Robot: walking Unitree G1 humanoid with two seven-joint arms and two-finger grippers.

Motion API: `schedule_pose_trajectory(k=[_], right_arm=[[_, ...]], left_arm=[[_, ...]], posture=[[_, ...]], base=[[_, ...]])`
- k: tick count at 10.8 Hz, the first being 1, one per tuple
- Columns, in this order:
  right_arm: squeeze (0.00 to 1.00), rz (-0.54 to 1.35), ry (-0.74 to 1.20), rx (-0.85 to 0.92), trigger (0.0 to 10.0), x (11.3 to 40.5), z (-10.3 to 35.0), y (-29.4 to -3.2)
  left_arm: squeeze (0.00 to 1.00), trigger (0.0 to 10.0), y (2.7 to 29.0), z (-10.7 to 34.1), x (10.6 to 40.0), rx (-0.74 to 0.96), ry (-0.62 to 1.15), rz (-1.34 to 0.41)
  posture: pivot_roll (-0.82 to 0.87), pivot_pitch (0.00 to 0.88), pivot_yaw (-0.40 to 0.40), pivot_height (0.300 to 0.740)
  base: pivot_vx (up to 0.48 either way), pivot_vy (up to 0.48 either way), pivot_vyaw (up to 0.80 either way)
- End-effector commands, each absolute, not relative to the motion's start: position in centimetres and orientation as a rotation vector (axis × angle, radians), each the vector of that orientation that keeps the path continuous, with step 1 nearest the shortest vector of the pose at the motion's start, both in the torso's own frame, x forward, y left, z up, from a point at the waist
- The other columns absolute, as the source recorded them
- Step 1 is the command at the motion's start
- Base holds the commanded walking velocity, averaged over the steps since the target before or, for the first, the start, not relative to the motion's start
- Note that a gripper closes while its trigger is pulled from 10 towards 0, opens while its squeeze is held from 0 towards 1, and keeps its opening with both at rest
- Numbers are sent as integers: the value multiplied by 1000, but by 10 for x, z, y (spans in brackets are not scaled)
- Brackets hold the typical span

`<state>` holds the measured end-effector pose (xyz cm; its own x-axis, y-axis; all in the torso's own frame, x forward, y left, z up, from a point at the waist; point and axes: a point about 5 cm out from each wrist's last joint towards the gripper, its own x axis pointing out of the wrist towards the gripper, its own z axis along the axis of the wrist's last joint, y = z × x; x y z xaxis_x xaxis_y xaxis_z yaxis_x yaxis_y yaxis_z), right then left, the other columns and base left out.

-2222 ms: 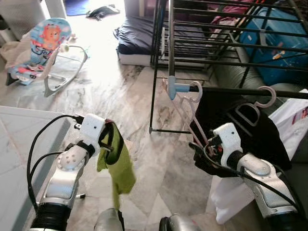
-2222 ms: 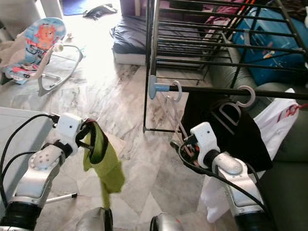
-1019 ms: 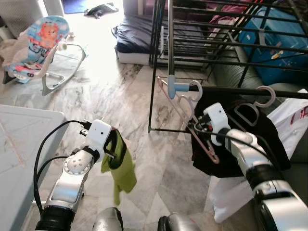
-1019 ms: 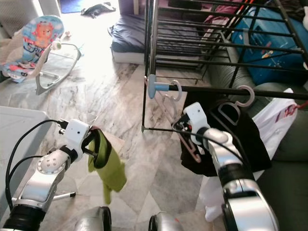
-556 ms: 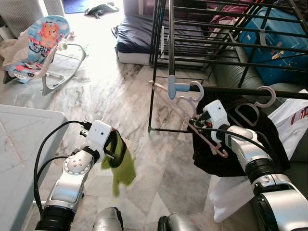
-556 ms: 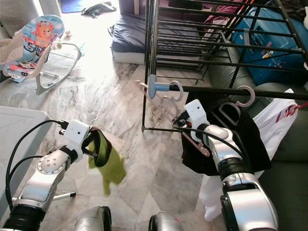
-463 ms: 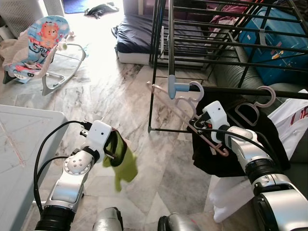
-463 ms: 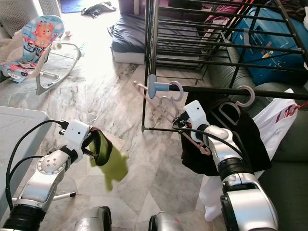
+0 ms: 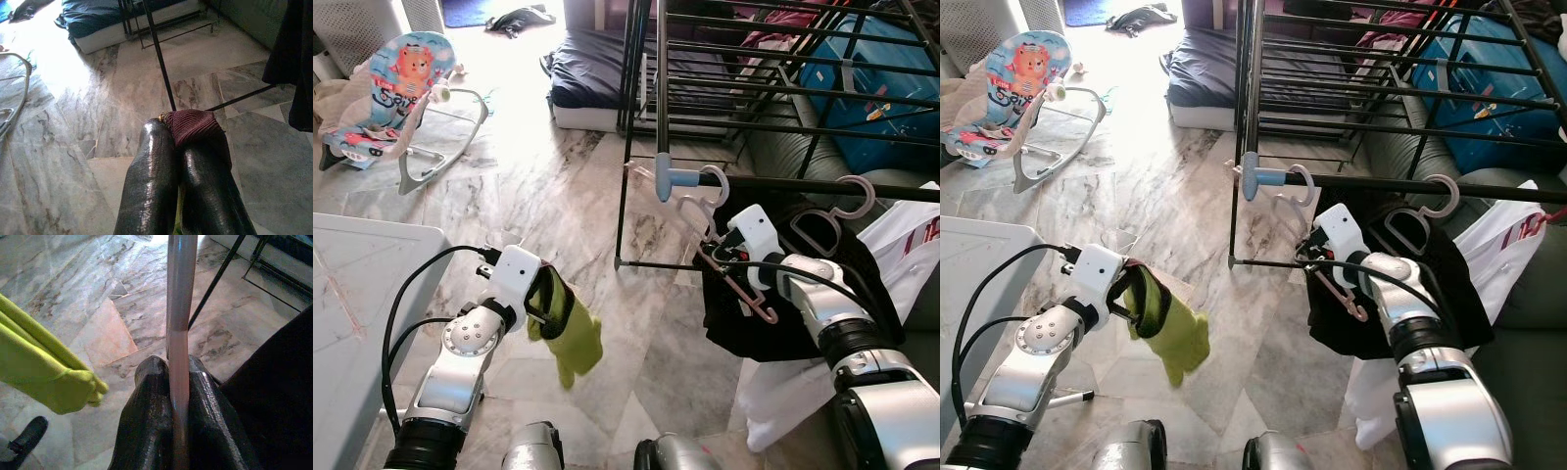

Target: Hang hanger

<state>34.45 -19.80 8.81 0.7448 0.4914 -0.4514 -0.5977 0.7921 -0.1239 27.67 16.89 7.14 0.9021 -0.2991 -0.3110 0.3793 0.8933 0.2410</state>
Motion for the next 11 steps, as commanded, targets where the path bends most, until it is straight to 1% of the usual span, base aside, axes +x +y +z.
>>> schedule_pose_trajectory(k=[1, 2, 3, 4, 5, 7, 8, 9, 11], right_arm=[[0, 593, 413, -300, 863, 348, 94, -202], [0, 604, 427, -309, 10000, 348, 93, -200], [0, 628, 451, -302, 10000, 347, 92, -199], [176, 657, 485, -292, 10000, 345, 90, -199], [1000, 657, 502, -306, 10000, 344, 90, -202], [1000, 659, 517, -318, 10000, 346, 93, -206], [973, 694, 550, -313, 10000, 345, 93, -206], [0, 728, 561, -319, 10000, 345, 94, -204], [0, 723, 561, -334, 10000, 349, 101, -208]], left_arm=[[0, 10000, 168, 74, 279, 316, 261, -362], [0, 10000, 168, 74, 279, 316, 262, -363], [0, 10000, 168, 74, 279, 317, 263, -366], [0, 10000, 168, 73, 279, 318, 265, -365], [0, 10000, 168, 73, 279, 318, 266, -365], [0, 10000, 167, 73, 278, 318, 270, -367], [0, 10000, 167, 72, 278, 319, 272, -369], [0, 10000, 168, 72, 278, 320, 274, -369], [0, 10000, 169, 71, 277, 322, 281, -371]], posture=[[-26, 86, -85, 740], [-26, 86, -85, 740], [-26, 86, -85, 740], [-26, 86, -85, 740], [-26, 86, -88, 740], [-28, 88, -89, 740], [-28, 88, -89, 740], [-27, 87, -88, 740], [-25, 90, -88, 740]], base=[[0, 0, 0], [0, 0, 0], [0, 0, 0], [0, 0, 0], [0, 0, 0], [0, 0, 0], [0, 0, 0], [0, 0, 0], [0, 0, 0]])
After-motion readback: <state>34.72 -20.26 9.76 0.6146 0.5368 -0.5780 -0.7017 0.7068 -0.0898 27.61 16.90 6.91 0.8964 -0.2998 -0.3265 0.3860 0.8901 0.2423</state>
